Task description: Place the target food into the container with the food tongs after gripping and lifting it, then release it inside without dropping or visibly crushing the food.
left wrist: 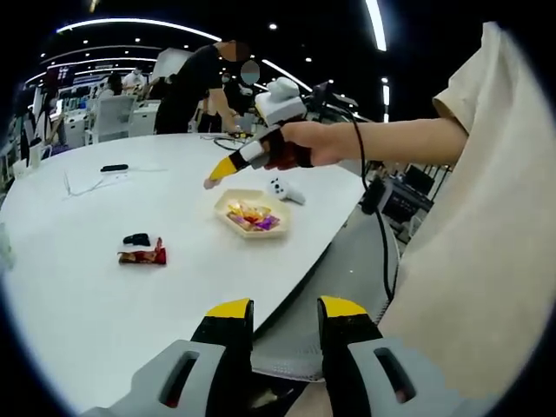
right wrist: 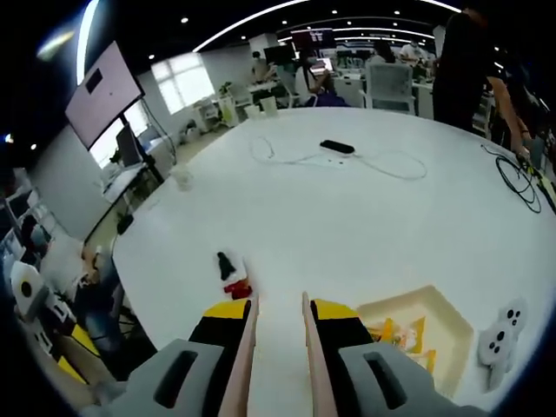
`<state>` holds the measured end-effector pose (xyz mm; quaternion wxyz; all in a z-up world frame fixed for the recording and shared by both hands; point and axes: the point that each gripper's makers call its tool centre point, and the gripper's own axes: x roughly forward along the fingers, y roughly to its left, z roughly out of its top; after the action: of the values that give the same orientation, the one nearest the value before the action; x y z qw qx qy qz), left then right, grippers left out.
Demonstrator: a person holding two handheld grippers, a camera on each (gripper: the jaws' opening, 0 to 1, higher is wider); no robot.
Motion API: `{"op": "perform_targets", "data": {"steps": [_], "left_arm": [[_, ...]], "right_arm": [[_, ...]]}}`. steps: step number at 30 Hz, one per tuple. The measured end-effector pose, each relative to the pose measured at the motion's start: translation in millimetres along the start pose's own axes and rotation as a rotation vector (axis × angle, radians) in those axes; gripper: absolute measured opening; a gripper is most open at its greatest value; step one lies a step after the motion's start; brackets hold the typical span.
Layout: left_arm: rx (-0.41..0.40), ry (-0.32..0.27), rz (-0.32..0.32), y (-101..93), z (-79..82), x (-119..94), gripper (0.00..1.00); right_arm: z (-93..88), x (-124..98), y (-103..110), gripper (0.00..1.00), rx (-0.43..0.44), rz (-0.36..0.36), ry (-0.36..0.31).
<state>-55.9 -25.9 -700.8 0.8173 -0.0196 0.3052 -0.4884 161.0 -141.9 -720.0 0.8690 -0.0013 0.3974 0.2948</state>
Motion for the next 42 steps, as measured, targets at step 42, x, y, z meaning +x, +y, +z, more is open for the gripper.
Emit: {"op": "perform_targets", "data": {"steps": [42], "left_arm": [[-0.065,-0.045,0.046,12.7,-6.7,-10,0.28]], "right_arm": [[14.0,25,32,0.26,-0.039,0.064,0.024]]}}
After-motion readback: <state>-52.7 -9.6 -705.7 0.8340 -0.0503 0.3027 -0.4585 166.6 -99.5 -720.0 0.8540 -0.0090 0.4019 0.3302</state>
